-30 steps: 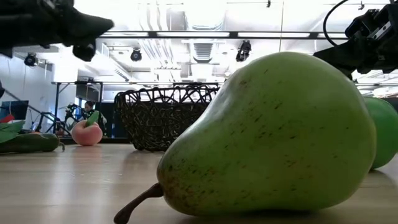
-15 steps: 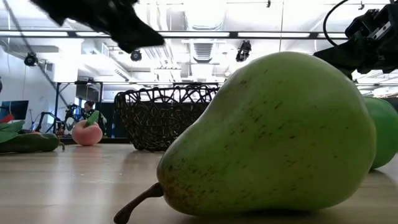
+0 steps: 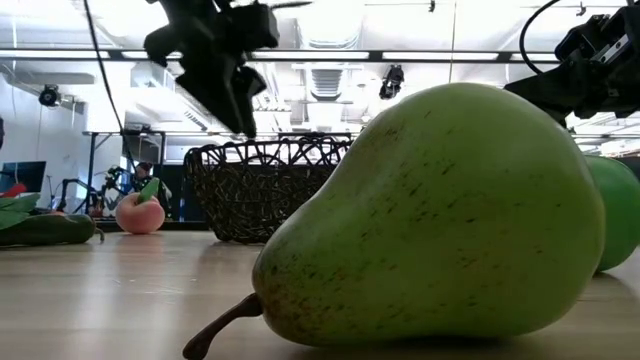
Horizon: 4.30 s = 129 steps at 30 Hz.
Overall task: Build produce basket
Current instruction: Prepare the black wire basket
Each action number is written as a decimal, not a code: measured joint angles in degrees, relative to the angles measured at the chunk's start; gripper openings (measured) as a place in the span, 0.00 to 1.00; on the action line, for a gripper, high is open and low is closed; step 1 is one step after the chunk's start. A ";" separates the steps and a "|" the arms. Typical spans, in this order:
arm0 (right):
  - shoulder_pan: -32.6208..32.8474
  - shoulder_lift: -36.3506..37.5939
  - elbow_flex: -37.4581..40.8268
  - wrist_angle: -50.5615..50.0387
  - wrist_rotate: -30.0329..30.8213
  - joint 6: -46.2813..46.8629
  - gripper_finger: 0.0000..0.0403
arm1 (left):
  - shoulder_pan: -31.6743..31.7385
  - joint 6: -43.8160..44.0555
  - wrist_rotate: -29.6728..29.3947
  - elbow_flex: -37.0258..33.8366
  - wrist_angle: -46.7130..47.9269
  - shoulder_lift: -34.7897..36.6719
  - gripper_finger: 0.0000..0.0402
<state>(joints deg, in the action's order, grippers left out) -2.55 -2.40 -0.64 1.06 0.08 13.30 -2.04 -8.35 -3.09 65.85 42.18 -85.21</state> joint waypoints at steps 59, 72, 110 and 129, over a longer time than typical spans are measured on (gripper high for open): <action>0.00 -0.02 0.00 -0.02 0.02 0.00 0.02 | 7.43 -37.26 -9.49 55.24 4.12 -36.57 0.02; 0.00 -0.02 -0.01 0.00 0.01 0.00 0.02 | 10.19 -39.56 -3.52 59.47 2.65 -45.81 0.02; 0.02 -0.02 0.00 -0.13 0.02 -0.02 0.02 | 9.90 -47.92 3.23 56.34 -8.62 -50.08 0.13; 0.00 -0.02 -0.02 -0.15 0.03 0.00 0.02 | 9.92 -47.45 3.43 58.61 -7.34 -46.99 0.60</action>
<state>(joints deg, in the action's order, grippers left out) -2.55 -2.42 -0.67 0.91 0.10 13.30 7.88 -55.80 0.34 124.46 34.83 -132.20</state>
